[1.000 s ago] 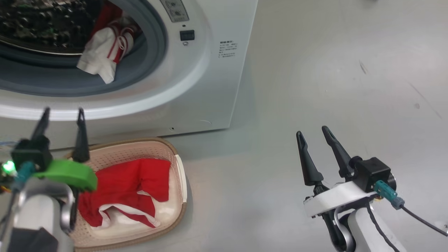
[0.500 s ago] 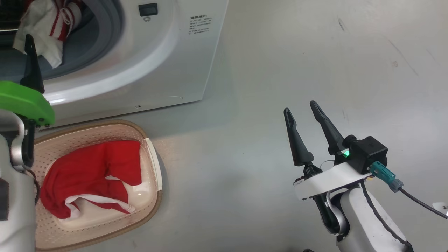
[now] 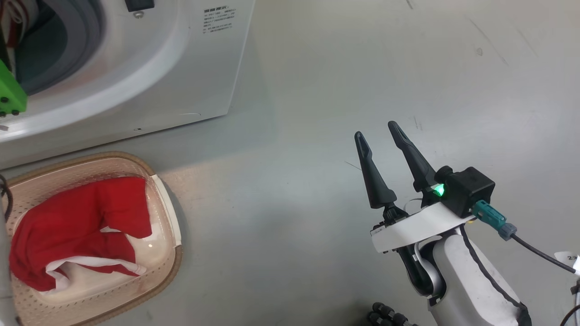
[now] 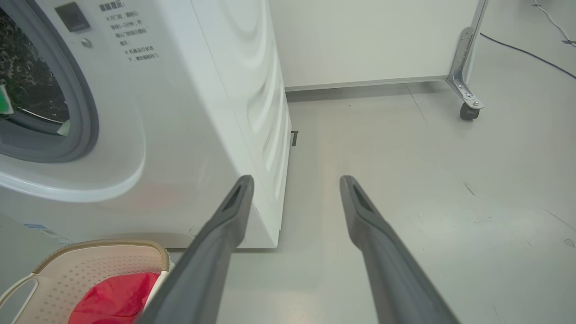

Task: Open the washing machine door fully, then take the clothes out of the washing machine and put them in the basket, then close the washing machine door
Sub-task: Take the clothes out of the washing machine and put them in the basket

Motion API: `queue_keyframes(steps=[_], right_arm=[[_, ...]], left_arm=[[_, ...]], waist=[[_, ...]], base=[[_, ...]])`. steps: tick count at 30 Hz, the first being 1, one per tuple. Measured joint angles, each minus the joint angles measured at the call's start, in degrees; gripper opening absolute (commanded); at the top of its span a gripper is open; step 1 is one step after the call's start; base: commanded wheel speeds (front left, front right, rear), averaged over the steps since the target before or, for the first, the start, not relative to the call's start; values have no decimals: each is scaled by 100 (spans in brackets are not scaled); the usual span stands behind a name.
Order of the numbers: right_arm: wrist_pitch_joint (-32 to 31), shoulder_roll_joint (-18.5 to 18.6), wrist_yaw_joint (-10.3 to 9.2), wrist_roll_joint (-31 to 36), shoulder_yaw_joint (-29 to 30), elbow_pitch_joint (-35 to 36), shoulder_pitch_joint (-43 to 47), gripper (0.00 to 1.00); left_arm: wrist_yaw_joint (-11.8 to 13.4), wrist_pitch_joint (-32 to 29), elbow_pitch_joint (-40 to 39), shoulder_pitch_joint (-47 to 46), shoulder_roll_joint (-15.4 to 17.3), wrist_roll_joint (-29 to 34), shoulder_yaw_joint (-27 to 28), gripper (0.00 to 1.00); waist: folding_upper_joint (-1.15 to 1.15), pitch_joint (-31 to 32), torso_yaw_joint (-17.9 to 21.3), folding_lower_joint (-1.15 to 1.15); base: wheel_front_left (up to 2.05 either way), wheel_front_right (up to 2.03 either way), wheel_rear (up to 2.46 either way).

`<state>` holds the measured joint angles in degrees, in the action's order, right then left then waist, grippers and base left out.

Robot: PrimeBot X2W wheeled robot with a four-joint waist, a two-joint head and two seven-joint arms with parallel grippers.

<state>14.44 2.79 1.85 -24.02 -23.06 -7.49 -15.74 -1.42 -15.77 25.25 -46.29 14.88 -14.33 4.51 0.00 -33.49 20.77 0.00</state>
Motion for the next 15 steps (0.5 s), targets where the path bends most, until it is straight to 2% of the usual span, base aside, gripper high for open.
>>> queue_keyframes(steps=[9, 15], right_arm=[[0, -1, -49, -167, -110, 36, -49, 100], [0, -3, -59, -169, -122, 49, -66, 100]], left_arm=[[41, -357, 426, -398, 215, 168, -34, 100], [41, -445, 731, -637, 225, 188, -71, 100]], waist=[[0, -146, 190, 0], [0, -224, 252, 0]], base=[[0, 0, 0], [0, 0, 0]])
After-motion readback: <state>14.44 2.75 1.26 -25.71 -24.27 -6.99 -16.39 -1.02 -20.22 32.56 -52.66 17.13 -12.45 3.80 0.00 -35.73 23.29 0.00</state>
